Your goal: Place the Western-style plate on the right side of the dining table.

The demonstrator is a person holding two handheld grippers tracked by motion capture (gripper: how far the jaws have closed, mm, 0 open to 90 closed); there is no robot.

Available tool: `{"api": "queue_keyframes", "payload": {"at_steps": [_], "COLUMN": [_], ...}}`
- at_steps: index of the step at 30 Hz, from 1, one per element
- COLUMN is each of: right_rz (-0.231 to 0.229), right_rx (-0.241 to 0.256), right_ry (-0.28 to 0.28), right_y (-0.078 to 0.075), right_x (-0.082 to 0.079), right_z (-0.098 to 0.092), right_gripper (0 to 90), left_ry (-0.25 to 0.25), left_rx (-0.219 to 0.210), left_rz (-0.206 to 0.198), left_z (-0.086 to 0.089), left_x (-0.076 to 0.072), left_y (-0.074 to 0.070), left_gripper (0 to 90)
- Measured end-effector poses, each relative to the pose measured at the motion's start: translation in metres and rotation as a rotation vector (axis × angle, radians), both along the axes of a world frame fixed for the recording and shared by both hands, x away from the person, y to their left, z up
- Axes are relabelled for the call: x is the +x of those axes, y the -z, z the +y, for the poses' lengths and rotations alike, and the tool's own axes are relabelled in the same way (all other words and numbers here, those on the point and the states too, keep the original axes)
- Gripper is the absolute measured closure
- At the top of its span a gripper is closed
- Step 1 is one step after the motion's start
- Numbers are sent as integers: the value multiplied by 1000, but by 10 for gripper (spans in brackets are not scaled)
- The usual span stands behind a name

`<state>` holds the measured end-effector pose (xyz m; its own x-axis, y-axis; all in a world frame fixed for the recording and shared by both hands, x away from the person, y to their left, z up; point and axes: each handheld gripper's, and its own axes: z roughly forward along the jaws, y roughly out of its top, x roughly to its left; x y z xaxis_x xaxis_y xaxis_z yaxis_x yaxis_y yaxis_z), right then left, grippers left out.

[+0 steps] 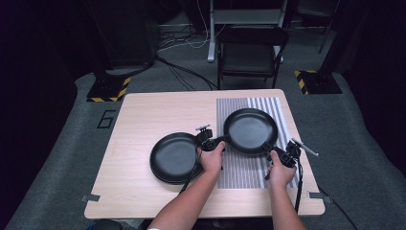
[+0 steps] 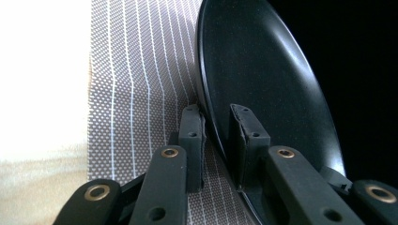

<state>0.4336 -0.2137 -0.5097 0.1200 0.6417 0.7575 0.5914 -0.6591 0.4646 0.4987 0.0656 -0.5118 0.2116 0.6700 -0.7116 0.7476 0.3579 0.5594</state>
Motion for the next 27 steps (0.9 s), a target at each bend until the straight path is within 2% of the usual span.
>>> {"api": "queue_keyframes", "payload": {"at_steps": [4, 13, 20, 27], "right_rz": [8, 29, 45, 63], "right_rx": [-18, -10, -31, -25], "right_ry": [-4, -2, -5, -2], "right_y": [-1, 0, 3, 6], "right_x": [5, 13, 14, 15], "right_z": [1, 0, -3, -4], "right_gripper": [746, 745, 741, 741], "left_ry": [-5, -11, 0, 1], "left_rx": [-1, 7, 19, 31], "left_rz": [6, 18, 41, 46], "left_z": [1, -2, -5, -6], "left_x": [3, 9, 11, 12], "left_y": [2, 3, 7, 12], "left_gripper": [759, 757, 753, 750]}}
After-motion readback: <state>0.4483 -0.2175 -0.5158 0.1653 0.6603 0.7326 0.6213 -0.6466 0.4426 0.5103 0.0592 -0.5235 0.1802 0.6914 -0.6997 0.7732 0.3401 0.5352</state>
